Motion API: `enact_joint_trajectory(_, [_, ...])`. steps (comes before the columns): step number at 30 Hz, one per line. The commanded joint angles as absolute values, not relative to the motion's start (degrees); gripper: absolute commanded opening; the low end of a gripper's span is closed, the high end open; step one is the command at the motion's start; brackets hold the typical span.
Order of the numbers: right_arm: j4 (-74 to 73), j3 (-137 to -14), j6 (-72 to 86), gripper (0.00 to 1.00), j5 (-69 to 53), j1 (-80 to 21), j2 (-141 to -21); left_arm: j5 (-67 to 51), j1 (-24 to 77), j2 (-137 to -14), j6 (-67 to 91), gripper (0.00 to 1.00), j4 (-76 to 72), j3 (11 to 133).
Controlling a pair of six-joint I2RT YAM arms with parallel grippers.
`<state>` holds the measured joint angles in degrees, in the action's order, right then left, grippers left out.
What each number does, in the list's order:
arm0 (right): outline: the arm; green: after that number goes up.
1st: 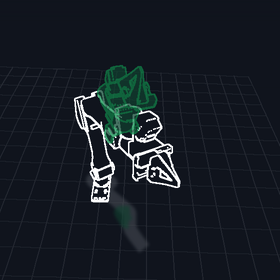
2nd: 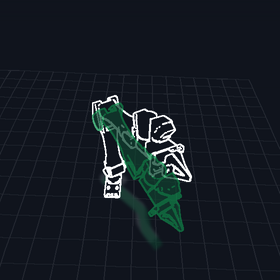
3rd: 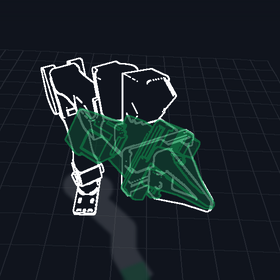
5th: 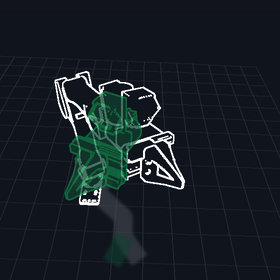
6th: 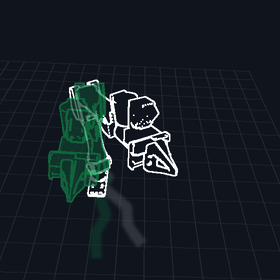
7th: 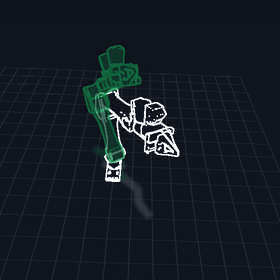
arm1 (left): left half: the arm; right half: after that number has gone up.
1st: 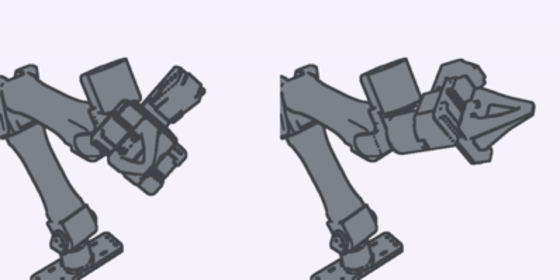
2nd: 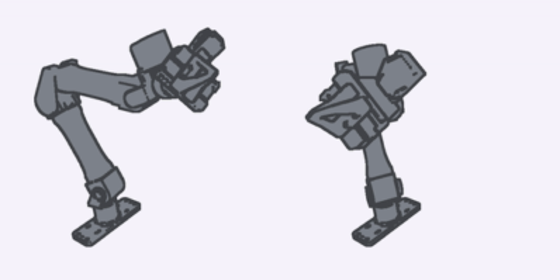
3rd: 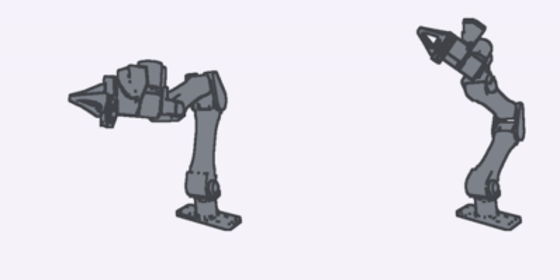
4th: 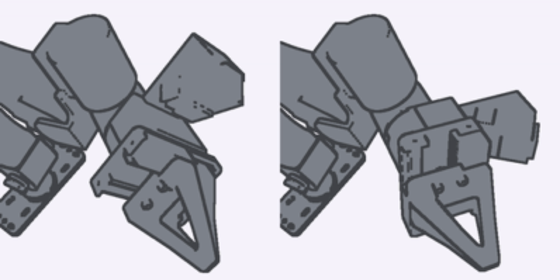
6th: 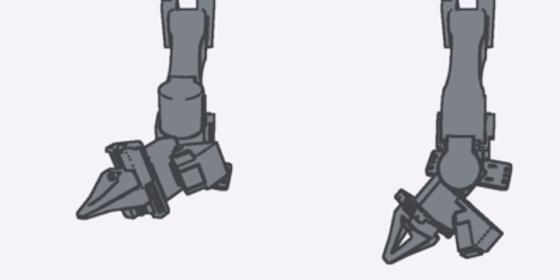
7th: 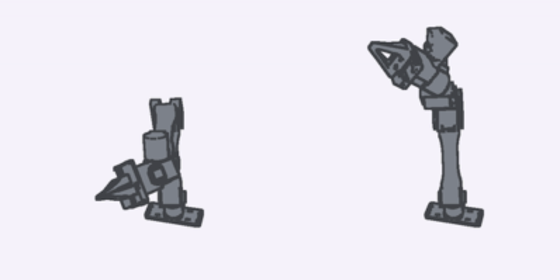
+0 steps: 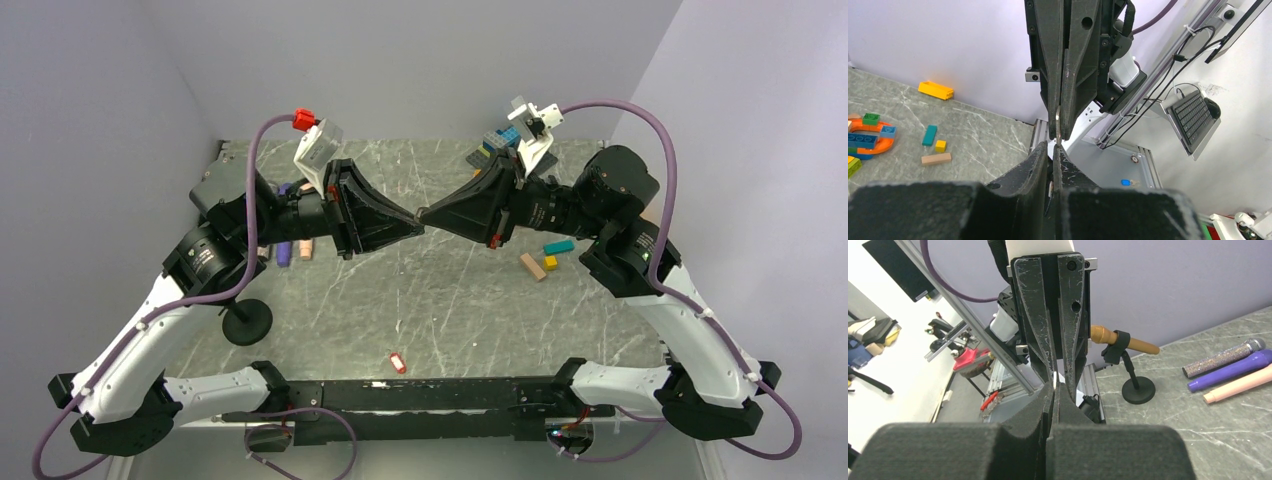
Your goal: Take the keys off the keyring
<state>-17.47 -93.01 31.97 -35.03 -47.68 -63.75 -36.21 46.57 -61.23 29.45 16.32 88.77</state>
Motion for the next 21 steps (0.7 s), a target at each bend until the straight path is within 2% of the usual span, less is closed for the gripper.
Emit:
enact_joint_trajectory(1, [-17.5, -93.6, 31.9, 0.00, -35.9, -47.8, -63.0, -36.9, 46.2, -60.4, 29.9, 0.15, 11.6, 90.2])
enact_joint_trajectory(7, [-18.1, -93.1, 31.9, 0.00, -35.7, -47.9, -63.0, -36.5, 46.1, -59.7, 29.7, 0.17, 12.0, 89.2])
enact_joint_trajectory(13, [-18.9, -92.5, 31.9, 0.00, -36.0, -47.8, -62.8, -36.6, 46.0, -58.8, 30.1, 0.38, 11.3, 88.1])
enact_joint_trajectory(15, [-19.0, -92.4, 31.7, 0.00, -36.0, -47.8, -62.8, -36.7, 45.9, -58.8, 30.0, 0.41, 11.2, 88.1])
enact_joint_trajectory(21, [-18.7, -92.3, 31.8, 0.00, -36.0, -47.9, -62.7, -37.2, 45.9, -59.0, 30.0, 0.43, 11.4, 88.3])
